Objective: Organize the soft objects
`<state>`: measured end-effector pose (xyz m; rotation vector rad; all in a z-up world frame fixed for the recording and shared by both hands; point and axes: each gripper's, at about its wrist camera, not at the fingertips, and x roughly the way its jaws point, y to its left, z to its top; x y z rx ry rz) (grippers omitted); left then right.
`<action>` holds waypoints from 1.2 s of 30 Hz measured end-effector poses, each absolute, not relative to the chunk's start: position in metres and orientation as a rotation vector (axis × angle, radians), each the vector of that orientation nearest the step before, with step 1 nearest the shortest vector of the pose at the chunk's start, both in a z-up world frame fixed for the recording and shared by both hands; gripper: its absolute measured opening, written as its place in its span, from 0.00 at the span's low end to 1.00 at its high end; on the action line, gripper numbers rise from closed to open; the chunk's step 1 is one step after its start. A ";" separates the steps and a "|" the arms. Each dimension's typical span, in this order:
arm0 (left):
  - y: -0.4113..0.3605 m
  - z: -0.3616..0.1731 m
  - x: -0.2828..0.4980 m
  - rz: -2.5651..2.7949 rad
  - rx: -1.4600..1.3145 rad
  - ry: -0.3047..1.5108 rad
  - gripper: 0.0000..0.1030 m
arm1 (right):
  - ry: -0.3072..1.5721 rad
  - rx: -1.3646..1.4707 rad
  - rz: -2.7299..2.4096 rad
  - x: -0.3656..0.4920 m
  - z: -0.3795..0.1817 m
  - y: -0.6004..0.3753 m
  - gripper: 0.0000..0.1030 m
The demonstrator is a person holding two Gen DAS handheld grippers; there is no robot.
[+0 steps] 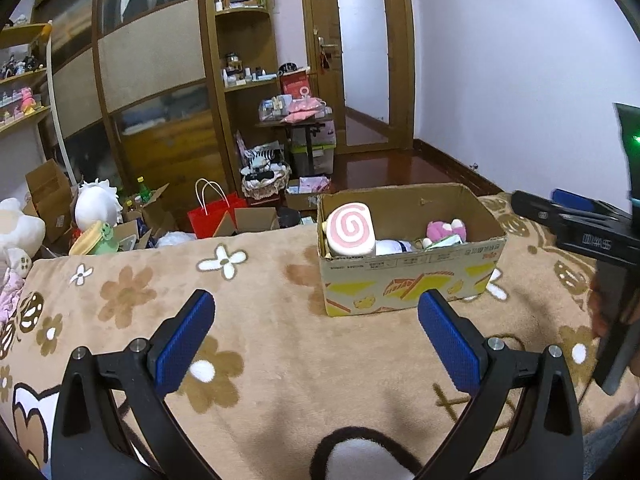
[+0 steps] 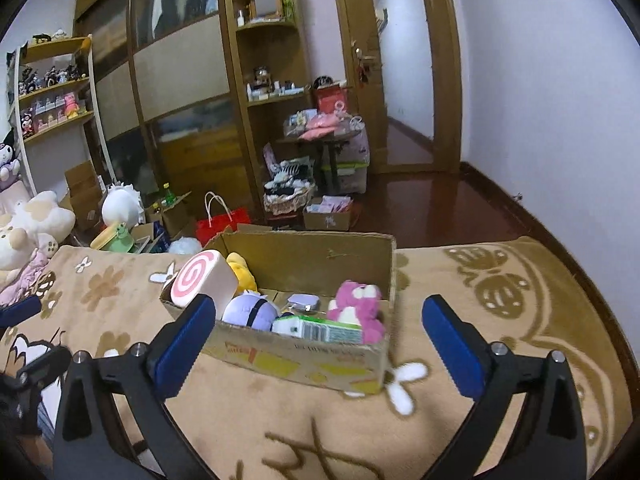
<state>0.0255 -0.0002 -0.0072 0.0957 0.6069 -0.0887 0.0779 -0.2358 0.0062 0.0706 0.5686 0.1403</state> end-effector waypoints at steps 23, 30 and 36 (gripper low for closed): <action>-0.006 0.004 0.002 -0.075 0.125 0.524 0.98 | 0.486 0.058 0.127 -0.015 0.020 -0.248 1.00; -0.013 -0.003 0.007 -0.066 0.161 0.531 0.98 | 0.499 0.079 0.126 -0.014 0.009 -0.253 1.00; -0.013 -0.005 0.009 -0.062 0.170 0.536 0.98 | 0.495 0.067 0.111 -0.013 0.007 -0.254 1.00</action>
